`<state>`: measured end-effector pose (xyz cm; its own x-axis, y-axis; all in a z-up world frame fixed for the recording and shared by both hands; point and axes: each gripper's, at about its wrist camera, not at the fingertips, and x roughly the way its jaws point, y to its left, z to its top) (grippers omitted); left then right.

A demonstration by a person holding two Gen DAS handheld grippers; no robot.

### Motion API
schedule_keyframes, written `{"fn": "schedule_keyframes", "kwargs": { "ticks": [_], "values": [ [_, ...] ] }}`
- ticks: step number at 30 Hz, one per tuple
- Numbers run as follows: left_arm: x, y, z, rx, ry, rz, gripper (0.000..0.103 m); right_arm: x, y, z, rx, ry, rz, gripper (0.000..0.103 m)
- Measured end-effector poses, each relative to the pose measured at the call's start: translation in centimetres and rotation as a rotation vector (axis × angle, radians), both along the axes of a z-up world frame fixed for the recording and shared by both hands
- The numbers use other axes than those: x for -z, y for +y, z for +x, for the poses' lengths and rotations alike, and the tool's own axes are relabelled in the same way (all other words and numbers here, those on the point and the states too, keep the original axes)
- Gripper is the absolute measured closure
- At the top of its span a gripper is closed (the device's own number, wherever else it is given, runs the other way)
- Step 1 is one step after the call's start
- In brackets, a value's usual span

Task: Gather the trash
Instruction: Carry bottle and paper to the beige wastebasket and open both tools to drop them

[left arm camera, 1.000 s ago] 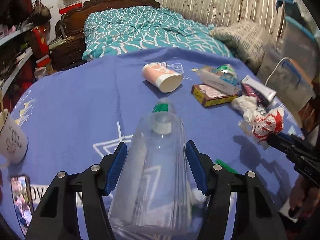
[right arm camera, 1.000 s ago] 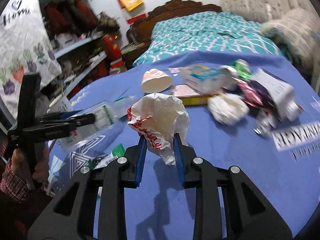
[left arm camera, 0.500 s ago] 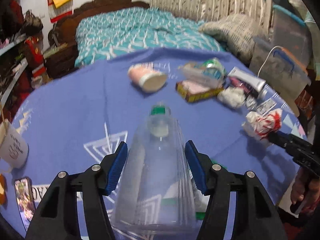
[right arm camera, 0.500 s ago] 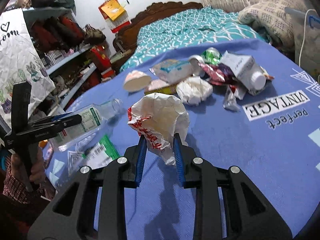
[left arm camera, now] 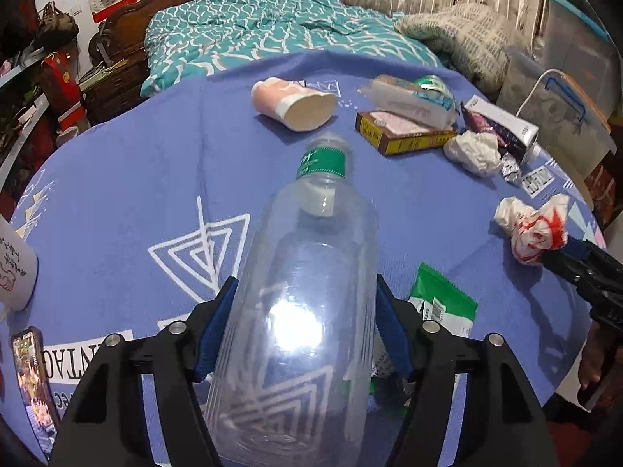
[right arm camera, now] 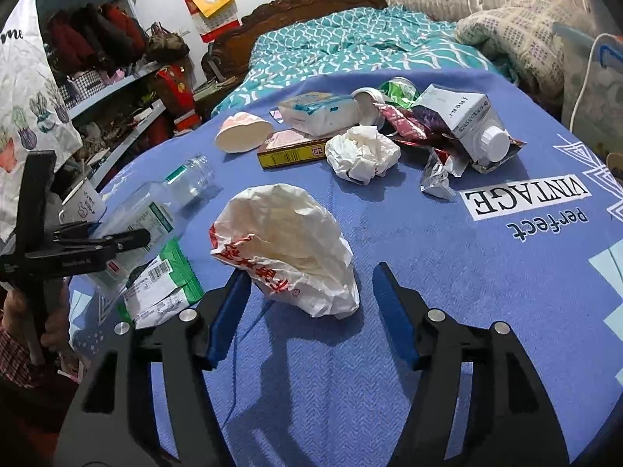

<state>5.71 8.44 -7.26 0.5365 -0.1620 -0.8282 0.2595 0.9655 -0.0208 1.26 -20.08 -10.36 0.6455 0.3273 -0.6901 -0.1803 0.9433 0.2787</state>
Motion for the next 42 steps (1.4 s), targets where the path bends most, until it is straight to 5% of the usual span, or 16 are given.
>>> {"fn": "schedule_keyframes", "kwargs": {
  "ticks": [2, 3, 6, 11, 16, 23, 31, 36, 40, 42],
  "values": [
    [-0.3, 0.3, 0.1, -0.011, -0.002, -0.009, 0.042, 0.5, 0.3, 0.5, -0.022, 0.022, -0.014, 0.040],
    [-0.6, 0.6, 0.2, -0.019, -0.006, -0.014, 0.043, 0.7, 0.5, 0.7, -0.036, 0.032, -0.016, 0.056],
    [-2.5, 1.4, 0.1, -0.040, -0.038, -0.040, 0.043, 0.9, 0.6, 0.6, -0.047, 0.028, -0.008, 0.062],
    [-6.1, 1.1, -0.2, -0.017, -0.094, -0.105, 0.044, -0.8, -1.0, 0.1, -0.024, -0.019, 0.032, 0.064],
    [-8.9, -3.5, 0.7, 0.110, -0.113, -0.172, 0.044, -2.1, -4.9, -0.4, 0.065, -0.065, 0.064, 0.064],
    [-9.6, -18.1, 3.5, 0.426, -0.084, -0.184, 0.044, -2.5, -16.4, -2.8, 0.342, -0.115, 0.096, 0.064],
    [-7.1, -42.0, 6.5, 0.783, 0.060, -0.180, 0.044, -1.9, -32.9, -4.1, 0.665, -0.048, 0.131, 0.064],
    [-3.9, -54.0, 7.6, 0.865, 0.124, -0.112, 0.044, -0.4, -38.3, -2.3, 0.735, 0.047, 0.091, 0.062],
    [-1.6, -58.7, 8.2, 0.851, 0.110, -0.038, 0.043, 0.7, -40.0, -1.0, 0.758, 0.103, 0.028, 0.056],
    [-0.6, -60.1, 8.5, 0.842, 0.118, -0.005, 0.040, 1.1, -40.5, -0.8, 0.768, 0.108, 0.006, 0.043]
  ]
}}
